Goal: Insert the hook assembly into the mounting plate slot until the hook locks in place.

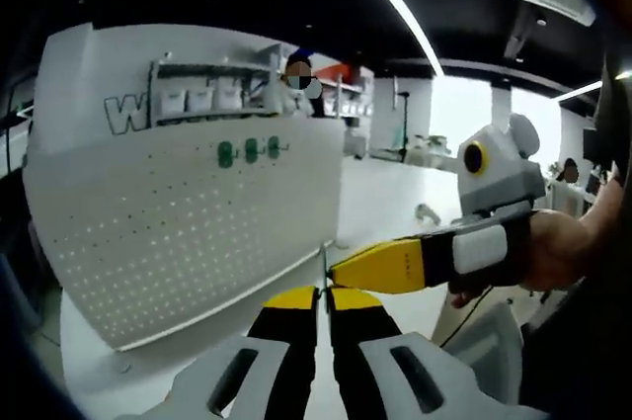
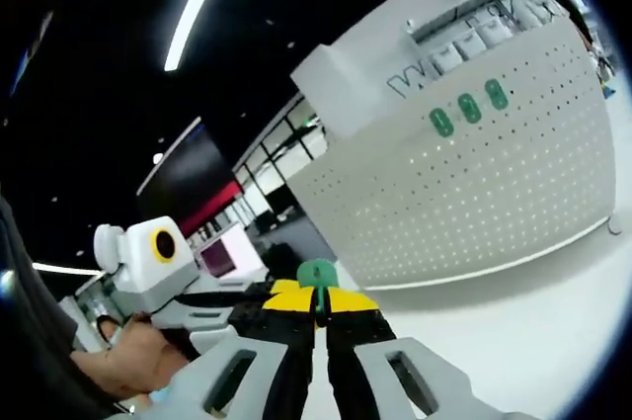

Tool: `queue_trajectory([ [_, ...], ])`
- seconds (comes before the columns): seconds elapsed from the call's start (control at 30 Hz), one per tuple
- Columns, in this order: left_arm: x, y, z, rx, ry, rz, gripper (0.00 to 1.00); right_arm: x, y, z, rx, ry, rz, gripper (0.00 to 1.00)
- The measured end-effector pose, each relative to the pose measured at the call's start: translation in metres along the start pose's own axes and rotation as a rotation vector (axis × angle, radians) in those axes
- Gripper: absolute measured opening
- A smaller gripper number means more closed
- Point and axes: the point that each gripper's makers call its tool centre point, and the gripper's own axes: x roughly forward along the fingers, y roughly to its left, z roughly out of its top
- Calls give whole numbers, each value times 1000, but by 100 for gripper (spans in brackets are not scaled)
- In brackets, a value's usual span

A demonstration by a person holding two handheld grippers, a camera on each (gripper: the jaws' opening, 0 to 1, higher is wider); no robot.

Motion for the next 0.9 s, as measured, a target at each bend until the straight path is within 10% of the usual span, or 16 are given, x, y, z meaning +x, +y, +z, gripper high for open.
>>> queue_trajectory([
  [0.57,-1,-2,-6,38,12,-42,7,2,4,-6,-66,36,13,0],
  [0.9,0,-10,-12,-10,17,-80,51,3,-1,-9,-130,70,7,0],
])
